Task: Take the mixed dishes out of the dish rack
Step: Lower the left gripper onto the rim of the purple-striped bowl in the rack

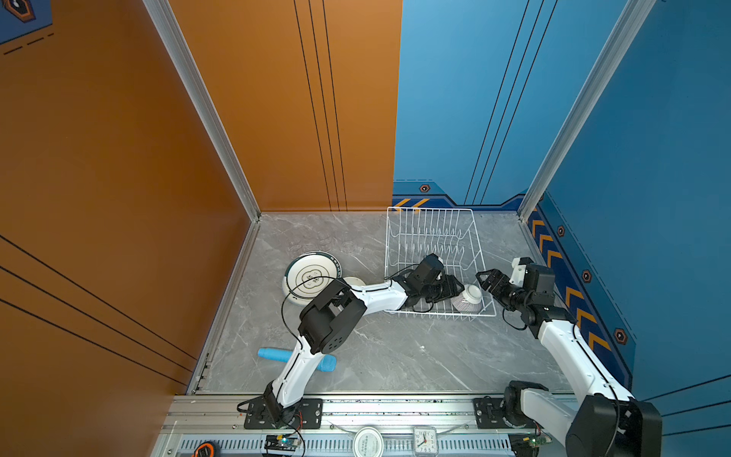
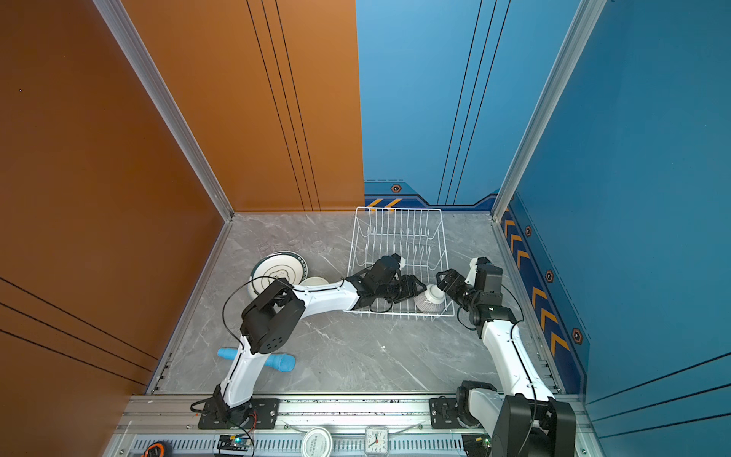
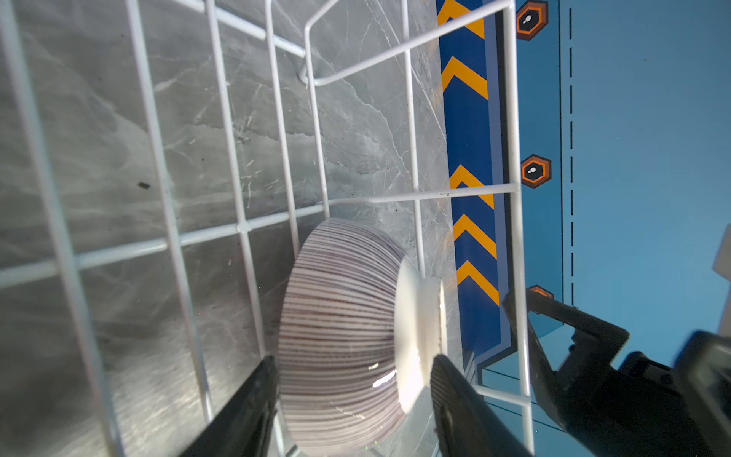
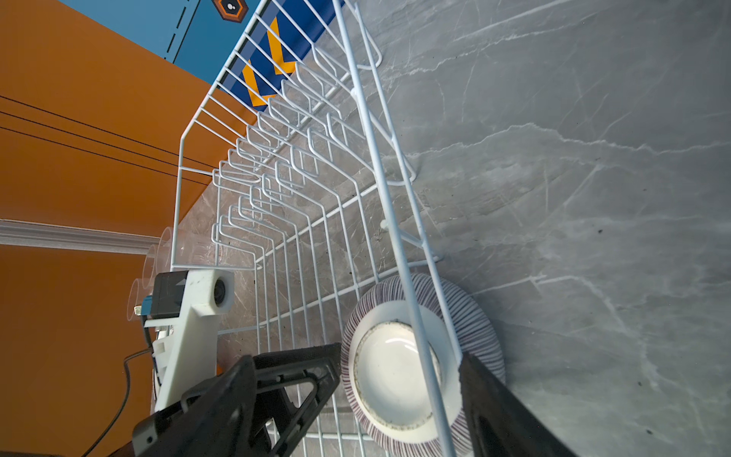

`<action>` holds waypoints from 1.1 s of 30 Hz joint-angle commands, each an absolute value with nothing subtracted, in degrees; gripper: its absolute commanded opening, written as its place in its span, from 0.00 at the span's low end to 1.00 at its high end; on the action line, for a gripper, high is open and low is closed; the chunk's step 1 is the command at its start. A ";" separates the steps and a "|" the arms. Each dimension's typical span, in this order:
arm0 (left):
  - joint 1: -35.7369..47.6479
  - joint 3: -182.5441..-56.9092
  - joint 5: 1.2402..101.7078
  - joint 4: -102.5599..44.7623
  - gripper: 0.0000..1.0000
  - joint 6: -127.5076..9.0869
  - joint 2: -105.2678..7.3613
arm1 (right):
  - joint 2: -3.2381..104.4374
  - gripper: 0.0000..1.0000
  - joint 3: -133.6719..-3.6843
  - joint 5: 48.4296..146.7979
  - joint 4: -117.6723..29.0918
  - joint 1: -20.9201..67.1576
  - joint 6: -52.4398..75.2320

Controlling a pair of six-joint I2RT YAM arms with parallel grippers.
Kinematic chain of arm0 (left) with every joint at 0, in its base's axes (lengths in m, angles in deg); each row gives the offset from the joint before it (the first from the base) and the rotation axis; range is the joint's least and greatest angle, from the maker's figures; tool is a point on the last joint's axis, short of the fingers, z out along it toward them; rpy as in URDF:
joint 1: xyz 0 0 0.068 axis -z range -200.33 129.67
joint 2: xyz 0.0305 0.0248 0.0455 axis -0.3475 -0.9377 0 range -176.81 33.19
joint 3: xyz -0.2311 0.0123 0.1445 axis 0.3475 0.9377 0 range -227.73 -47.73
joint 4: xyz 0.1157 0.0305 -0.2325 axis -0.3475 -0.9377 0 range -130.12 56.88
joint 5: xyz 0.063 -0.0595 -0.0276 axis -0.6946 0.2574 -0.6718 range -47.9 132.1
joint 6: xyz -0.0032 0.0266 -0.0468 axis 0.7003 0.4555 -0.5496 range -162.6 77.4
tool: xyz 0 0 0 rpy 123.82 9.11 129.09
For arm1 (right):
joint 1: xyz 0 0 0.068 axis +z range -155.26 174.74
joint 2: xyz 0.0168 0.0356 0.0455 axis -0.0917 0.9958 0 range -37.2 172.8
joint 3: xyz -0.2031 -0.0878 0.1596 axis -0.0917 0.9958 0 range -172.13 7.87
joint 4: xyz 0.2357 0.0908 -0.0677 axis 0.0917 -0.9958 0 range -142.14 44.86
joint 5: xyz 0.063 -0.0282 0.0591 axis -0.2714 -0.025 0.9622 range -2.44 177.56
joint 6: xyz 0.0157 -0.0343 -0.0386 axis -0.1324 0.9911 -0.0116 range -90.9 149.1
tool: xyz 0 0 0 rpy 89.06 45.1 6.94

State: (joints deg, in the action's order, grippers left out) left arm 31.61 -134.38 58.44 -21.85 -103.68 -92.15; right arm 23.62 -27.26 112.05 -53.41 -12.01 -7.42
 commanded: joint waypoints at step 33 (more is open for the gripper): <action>33.72 -135.99 62.35 -8.21 0.44 -113.89 -94.30 | 25.11 0.82 -26.31 113.31 -51.18 -11.39 -7.98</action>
State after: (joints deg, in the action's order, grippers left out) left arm 32.29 -133.72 59.84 -13.22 -112.75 -94.18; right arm 24.58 -26.98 112.90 -52.78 -11.64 -7.42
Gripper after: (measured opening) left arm 0.450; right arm 0.814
